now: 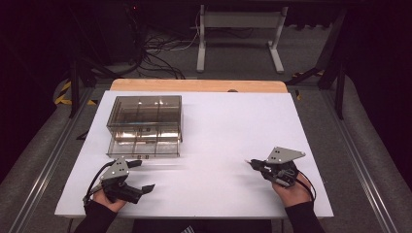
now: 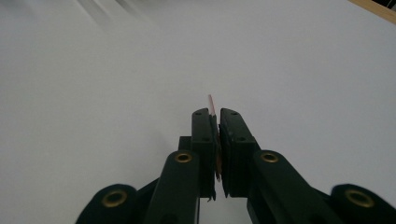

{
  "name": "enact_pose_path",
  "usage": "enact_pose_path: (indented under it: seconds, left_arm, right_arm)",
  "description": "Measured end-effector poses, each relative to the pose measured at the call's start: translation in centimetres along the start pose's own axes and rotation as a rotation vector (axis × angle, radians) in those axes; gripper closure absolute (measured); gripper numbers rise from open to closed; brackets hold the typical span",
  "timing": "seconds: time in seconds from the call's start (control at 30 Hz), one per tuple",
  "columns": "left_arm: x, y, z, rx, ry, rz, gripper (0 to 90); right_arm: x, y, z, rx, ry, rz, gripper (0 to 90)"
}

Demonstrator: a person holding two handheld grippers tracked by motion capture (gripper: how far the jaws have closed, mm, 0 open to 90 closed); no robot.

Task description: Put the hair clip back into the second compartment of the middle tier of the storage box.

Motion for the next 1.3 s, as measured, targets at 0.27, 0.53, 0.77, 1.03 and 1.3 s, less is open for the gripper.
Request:
enact_pose_path:
  seconds: [0.27,0.53,0.77,1.03,1.3]
  left_arm:
    - [0.0,0.0,0.0,-0.001,0.003,0.0,2.9]
    - [-0.1,0.0,0.0,-0.003,0.006,-0.004,2.9]
    - [-0.1,0.1,0.0,-0.003,0.006,-0.01,3.0]
    - [-0.2,0.1,0.1,-0.009,0.001,-0.01,3.0]
    - [-0.2,0.1,0.2,-0.017,0.004,-0.013,3.0]
  right_arm:
    - [0.2,-0.6,-0.1,-0.007,-0.011,0.006,85.1]
    - [0.7,-1.5,-0.7,-0.007,-0.032,0.024,85.1]
    - [1.4,-3.6,-1.5,-0.026,-0.06,0.05,85.1]
    - [2.2,-6.2,-2.9,-0.038,-0.108,0.089,85.1]
    - [3.0,-8.7,-4.0,-0.045,-0.14,0.129,85.1]
Point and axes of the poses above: each handheld gripper's, and its own axes: z roughly backward along the jaws, y roughly out of its underside, x roughly to its left, the point moved 8 cm from there along -z, roughly forward along the jaws
